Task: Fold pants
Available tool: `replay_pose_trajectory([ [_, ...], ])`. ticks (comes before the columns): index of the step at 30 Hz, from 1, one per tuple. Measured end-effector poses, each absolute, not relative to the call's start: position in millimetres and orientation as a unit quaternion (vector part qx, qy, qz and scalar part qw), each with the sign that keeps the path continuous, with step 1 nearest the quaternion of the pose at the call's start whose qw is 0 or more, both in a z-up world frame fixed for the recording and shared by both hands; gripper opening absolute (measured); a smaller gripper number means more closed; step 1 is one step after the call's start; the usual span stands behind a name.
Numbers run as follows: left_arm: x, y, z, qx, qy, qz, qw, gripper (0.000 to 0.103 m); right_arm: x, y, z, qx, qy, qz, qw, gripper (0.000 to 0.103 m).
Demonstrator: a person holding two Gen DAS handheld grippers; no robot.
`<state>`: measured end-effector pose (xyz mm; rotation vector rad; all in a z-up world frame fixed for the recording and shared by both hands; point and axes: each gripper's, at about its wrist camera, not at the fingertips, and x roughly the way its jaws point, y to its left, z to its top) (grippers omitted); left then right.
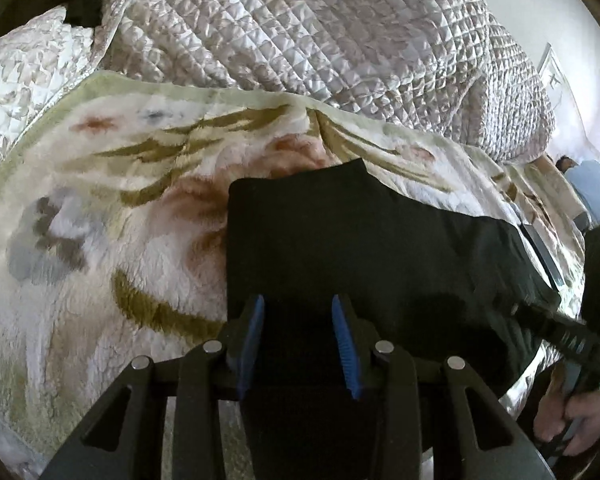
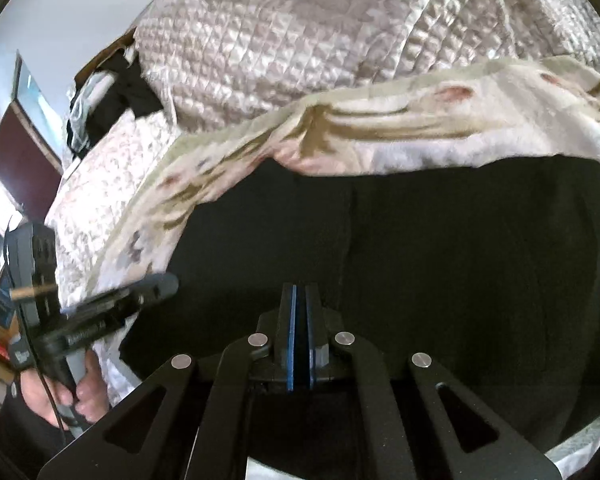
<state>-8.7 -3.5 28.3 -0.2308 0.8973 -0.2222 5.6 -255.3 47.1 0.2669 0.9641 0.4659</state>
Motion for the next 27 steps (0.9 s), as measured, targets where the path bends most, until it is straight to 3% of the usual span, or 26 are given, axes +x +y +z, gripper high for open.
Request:
replay_pose_trajectory([
  [18, -50, -11, 28, -0.093, 0.419, -0.107, 0.897, 0.038, -41, -245, 43, 0.035, 0.441, 0.206, 0.873, 0.004],
  [27, -62, -12, 29, -0.084, 0.42, -0.101, 0.898, 0.038, -52, -248, 45, 0.019, 0.442, 0.193, 0.876, 0.016],
])
